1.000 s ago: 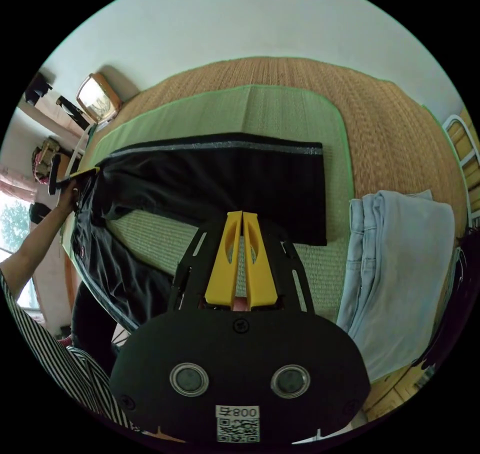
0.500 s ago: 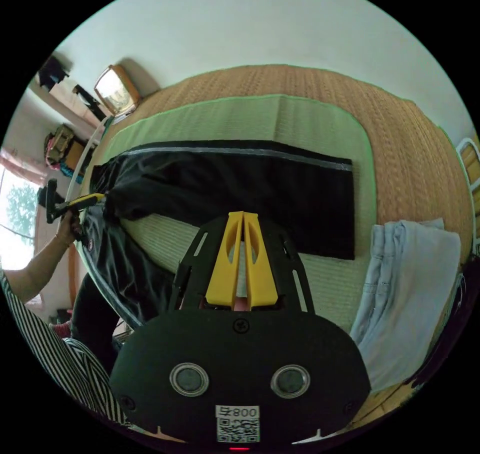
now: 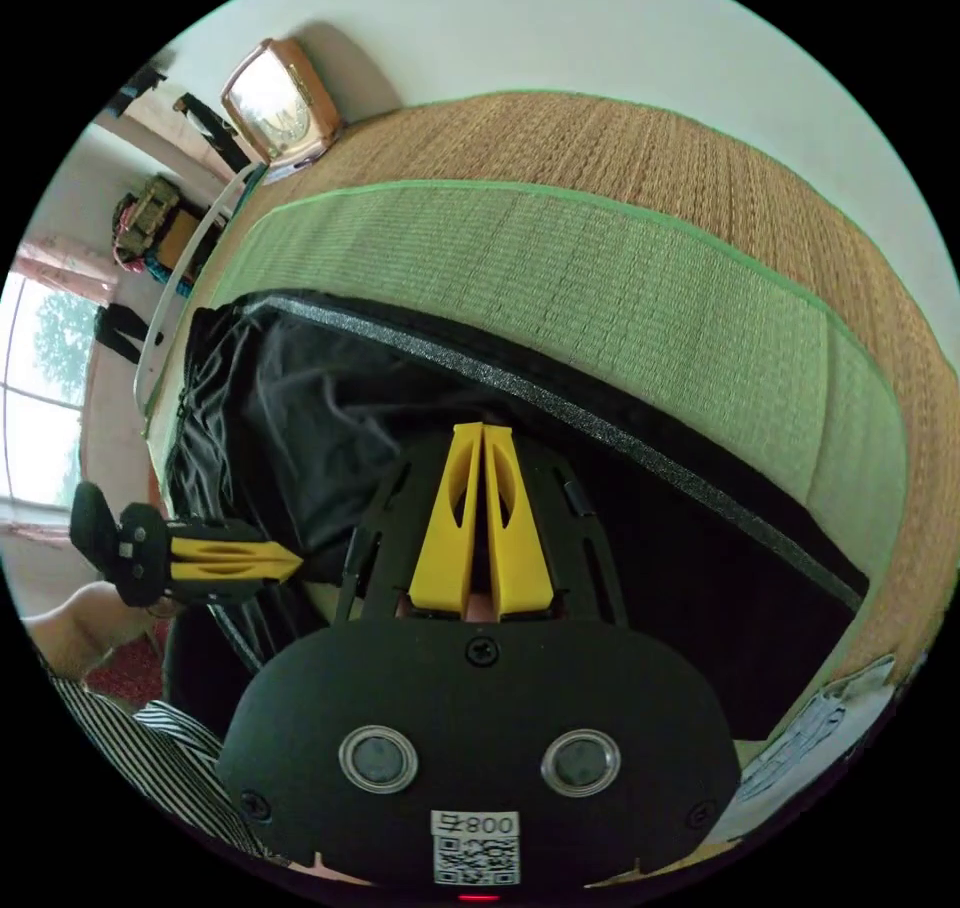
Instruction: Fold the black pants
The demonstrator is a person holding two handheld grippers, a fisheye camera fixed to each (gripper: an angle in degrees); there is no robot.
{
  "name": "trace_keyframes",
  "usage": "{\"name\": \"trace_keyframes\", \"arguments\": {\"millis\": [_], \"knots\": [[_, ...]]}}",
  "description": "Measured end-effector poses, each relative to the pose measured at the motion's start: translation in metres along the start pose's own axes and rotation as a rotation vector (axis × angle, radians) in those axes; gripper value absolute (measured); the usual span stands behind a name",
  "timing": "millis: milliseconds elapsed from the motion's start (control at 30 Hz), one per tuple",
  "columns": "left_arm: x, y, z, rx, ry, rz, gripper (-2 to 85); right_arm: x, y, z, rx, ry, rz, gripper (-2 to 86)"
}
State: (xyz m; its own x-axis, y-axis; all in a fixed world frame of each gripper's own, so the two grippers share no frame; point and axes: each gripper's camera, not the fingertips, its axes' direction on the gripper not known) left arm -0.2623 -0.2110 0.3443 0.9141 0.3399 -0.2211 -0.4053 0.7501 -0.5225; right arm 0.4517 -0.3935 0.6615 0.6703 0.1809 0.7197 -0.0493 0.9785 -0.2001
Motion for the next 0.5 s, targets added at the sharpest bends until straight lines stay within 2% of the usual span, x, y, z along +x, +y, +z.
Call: {"name": "trace_keyframes", "arguments": {"millis": [167,300,433,500], "knots": [[-0.021,0.041,-0.010,0.112,0.006,-0.073,0.0,0.008,0.016,0.000,0.075,0.008,-0.020,0.0],[-0.053,0.086,-0.026,0.195,-0.039,-0.227,0.0,0.046,0.072,-0.014,0.187,0.107,0.119,0.1],[-0.093,0.144,-0.020,0.138,-0.126,-0.429,0.1,0.084,0.106,0.020,0.073,0.234,0.238,0.1],[-0.106,0.165,-0.013,0.074,-0.126,-0.483,0.2,0.091,0.113,0.027,0.127,0.157,0.262,0.1]]}}
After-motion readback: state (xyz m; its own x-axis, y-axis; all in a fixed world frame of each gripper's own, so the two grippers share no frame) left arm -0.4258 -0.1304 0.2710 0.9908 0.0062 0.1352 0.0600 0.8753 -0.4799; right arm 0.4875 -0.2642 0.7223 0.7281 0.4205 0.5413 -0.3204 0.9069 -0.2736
